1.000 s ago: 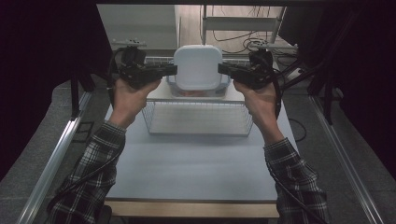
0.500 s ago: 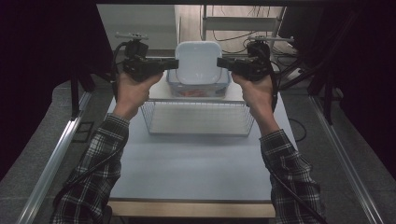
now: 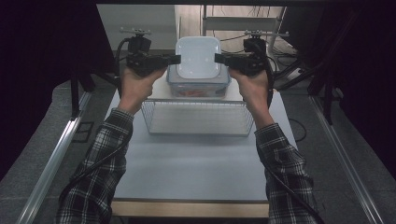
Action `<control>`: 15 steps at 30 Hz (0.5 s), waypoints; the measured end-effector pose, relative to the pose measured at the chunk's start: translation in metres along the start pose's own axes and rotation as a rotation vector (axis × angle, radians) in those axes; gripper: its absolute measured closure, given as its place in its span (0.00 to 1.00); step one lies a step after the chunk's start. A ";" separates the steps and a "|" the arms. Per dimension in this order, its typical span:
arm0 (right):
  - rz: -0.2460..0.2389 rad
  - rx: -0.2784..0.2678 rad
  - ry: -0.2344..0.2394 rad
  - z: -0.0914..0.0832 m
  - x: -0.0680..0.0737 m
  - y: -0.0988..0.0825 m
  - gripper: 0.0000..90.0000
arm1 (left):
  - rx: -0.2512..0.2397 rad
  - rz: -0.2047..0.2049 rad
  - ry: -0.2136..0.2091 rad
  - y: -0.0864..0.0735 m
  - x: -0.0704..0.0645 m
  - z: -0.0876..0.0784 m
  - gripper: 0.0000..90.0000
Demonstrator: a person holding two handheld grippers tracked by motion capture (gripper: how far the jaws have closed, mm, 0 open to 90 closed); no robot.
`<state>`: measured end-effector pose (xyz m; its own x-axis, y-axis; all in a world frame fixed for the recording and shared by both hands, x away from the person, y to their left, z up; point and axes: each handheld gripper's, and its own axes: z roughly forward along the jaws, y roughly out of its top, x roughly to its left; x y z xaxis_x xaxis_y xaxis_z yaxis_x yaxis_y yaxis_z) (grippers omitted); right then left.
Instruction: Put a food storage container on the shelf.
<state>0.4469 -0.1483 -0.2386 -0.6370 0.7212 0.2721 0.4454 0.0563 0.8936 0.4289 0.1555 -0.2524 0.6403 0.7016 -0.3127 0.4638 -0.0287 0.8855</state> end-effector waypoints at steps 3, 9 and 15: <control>0.003 0.002 -0.012 0.003 -0.001 0.002 0.73 | 0.001 -0.003 0.007 0.002 0.002 0.003 0.75; 0.016 0.011 -0.030 0.010 -0.006 0.002 0.72 | -0.005 -0.034 0.007 0.004 0.010 0.010 0.69; 0.026 0.014 -0.034 0.014 -0.007 0.003 0.71 | -0.004 -0.017 0.068 0.007 0.013 0.015 0.65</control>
<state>0.4614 -0.1441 -0.2427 -0.6034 0.7457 0.2825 0.4701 0.0465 0.8814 0.4497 0.1535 -0.2555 0.5892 0.7486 -0.3041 0.4720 -0.0134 0.8815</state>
